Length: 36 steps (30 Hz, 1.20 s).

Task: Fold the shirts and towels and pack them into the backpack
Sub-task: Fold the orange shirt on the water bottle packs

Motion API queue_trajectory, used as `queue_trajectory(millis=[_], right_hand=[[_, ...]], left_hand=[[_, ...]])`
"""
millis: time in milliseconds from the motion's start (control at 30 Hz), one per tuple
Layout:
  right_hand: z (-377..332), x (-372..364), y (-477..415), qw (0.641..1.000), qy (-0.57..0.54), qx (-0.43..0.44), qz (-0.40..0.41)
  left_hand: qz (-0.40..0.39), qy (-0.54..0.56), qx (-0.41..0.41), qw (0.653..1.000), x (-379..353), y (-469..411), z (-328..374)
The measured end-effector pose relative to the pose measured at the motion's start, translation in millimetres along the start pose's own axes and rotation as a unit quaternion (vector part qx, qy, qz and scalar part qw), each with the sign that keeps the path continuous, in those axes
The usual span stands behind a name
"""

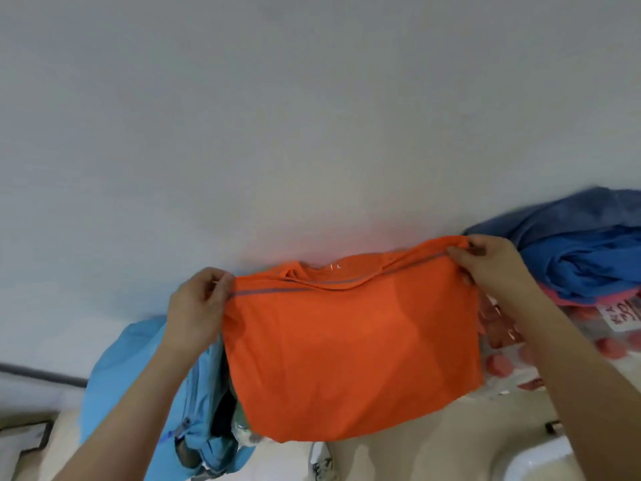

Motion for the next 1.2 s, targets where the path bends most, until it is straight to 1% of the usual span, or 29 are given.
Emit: queue_trajectory(millis=[100, 200, 300, 367, 433, 500, 533, 600, 667, 700, 767, 833, 867, 933, 1000, 1033, 1133, 1200], right_hand=[[2, -19, -20, 1.0, 0.023, -0.009, 0.018], [15, -40, -26, 0.995, 0.072, -0.026, 0.057], [26, -51, -23, 0.989, 0.121, -0.022, 0.083], [28, -52, -20, 0.986, 0.13, -0.018, 0.106], [24, -51, -15, 0.984, 0.127, -0.016, 0.127], [9, -47, -5, 0.982, 0.133, 0.022, 0.132], [-1, -46, 3, 0.981, 0.145, 0.056, 0.118], [-17, -49, 26, 0.967, 0.213, 0.131, 0.046], [-21, -53, 63, 0.931, 0.3, 0.208, -0.024], [-18, -56, 85, 0.917, 0.318, 0.232, -0.059], [-11, -64, 130, 0.899, 0.326, 0.264, -0.122], [5, -71, 159, 0.888, 0.321, 0.263, -0.198], [17, -75, 167, 0.889, 0.309, 0.256, -0.223], [35, -80, 176, 0.887, 0.305, 0.256, -0.233], [42, -84, 182, 0.872, 0.338, 0.272, -0.227], [43, -85, 183, 0.87, 0.347, 0.271, -0.222], [47, -85, 182, 0.865, 0.358, 0.287, -0.201], [49, -85, 183, 0.857, 0.365, 0.308, -0.193]], left_hand=[[0.02, -0.013, 0.048, 0.999, -13, -28, -6], [0.029, -0.055, 0.068, 0.996, -28, -37, -17], [0.042, -0.097, 0.069, 0.992, -33, -34, -22], [0.045, -0.118, 0.068, 0.99, -34, -31, -25], [0.052, -0.118, 0.062, 0.99, -31, -30, -26], [0.075, -0.098, 0.043, 0.991, -24, -27, -22], [0.086, -0.086, 0.027, 0.992, -19, -23, -17], [0.077, -0.07, -0.02, 0.994, -11, -5, -5], [0.012, -0.089, -0.06, 0.994, -7, 27, 6], [-0.024, -0.107, -0.061, 0.992, -5, 47, 3], [-0.061, -0.127, -0.025, 0.99, 2, 86, -11], [-0.068, -0.105, 0.031, 0.992, 10, 120, -30], [-0.071, -0.085, 0.063, 0.992, 11, 134, -37], [-0.076, -0.066, 0.117, 0.988, 10, 157, -47], [-0.07, -0.07, 0.138, 0.985, 7, 172, -49], [-0.064, -0.06, 0.146, 0.985, 5, 176, -48], [-0.046, 0.032, 0.197, 0.979, -6, 187, -44], [-0.024, 0.062, 0.207, 0.976, -13, 192, -41]])
Point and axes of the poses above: each hand's wrist, its own y-axis away from the middle knuckle, its own x-axis out of the back of the hand, z = x × y, the point moved 6 cm from there along -y, towards the middle knuckle, and after that the axes turned 8 degrees about z, right-handed, at the moved point
